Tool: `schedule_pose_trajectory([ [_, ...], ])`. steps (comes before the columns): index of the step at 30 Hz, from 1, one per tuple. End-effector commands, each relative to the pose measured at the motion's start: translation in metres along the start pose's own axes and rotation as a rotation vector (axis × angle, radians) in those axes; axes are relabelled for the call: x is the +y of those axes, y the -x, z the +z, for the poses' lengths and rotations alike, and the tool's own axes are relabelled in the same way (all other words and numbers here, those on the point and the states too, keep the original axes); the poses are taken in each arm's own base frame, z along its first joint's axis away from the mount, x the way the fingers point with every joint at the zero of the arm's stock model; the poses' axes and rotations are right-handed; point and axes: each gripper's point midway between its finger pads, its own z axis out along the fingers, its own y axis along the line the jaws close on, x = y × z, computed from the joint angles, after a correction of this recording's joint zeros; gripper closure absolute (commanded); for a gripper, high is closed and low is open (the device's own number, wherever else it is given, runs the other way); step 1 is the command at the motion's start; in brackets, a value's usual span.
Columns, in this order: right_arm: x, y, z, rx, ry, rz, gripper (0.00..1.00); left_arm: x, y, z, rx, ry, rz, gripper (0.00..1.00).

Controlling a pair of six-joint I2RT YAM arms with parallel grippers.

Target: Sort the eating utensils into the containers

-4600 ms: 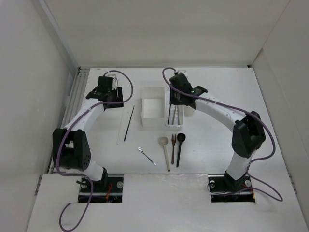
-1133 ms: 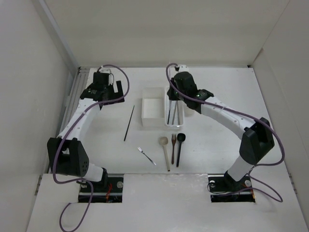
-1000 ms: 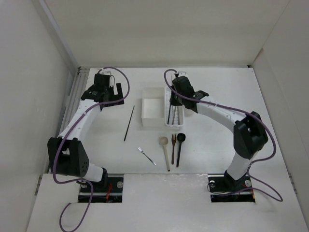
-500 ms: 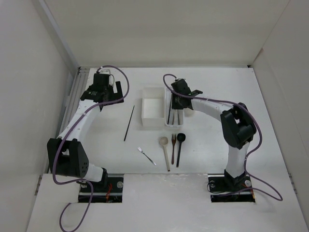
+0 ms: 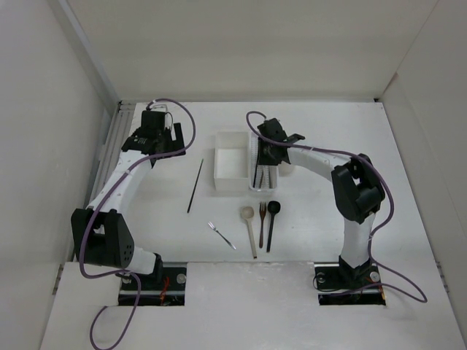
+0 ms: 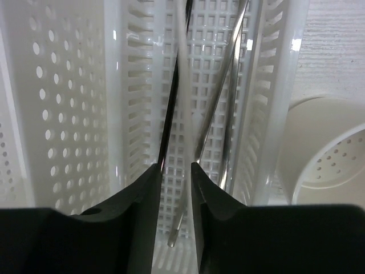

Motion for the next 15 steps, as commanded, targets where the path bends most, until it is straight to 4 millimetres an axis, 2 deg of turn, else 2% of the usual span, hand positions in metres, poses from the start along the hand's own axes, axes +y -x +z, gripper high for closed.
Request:
schedule_pose_trajectory([
  [1,0.004,0.018,-0.009,-0.037,0.008,0.02,0.65,-0.002,0.008,-0.008,-0.042,-0.019,0.024,0.19],
  [2,0.004,0.018,-0.009,-0.037,0.008,0.02,0.65,-0.002,0.003,-0.006,-0.03,-0.016,0.026,0.25],
  [3,0.002,0.019,-0.009,-0.041,0.0,0.02,0.65,-0.001,0.003,-0.006,-0.03,-0.016,0.026,0.36],
  [6,0.006,0.027,-0.015,-0.057,0.009,0.023,0.65,-0.004,-0.001,-0.005,-0.017,-0.032,0.037,0.53],
  [7,0.007,0.031,-0.019,-0.067,0.015,0.025,0.65,-0.005,-0.002,-0.005,-0.015,-0.044,0.049,0.63],
  [9,0.011,0.04,-0.029,-0.095,0.031,0.03,0.65,-0.009,-0.004,-0.004,-0.01,-0.067,0.062,0.71],
  [11,0.012,0.054,-0.04,-0.137,0.031,0.037,0.65,-0.015,-0.024,0.003,0.044,-0.112,0.111,0.75],
  [12,0.015,0.061,-0.053,-0.163,0.046,0.042,0.65,-0.018,-0.033,0.006,0.067,-0.117,0.139,0.75],
  [13,0.016,0.071,-0.061,-0.191,0.051,0.038,0.65,-0.031,-0.049,0.011,0.106,-0.152,0.191,0.75],
  [14,0.017,0.079,-0.069,-0.217,0.055,0.043,0.65,-0.036,-0.061,0.015,0.136,-0.171,0.247,0.73],
  [15,0.019,0.085,-0.076,-0.239,0.066,0.033,0.65,-0.038,-0.076,0.019,0.173,-0.177,0.28,0.62],
])
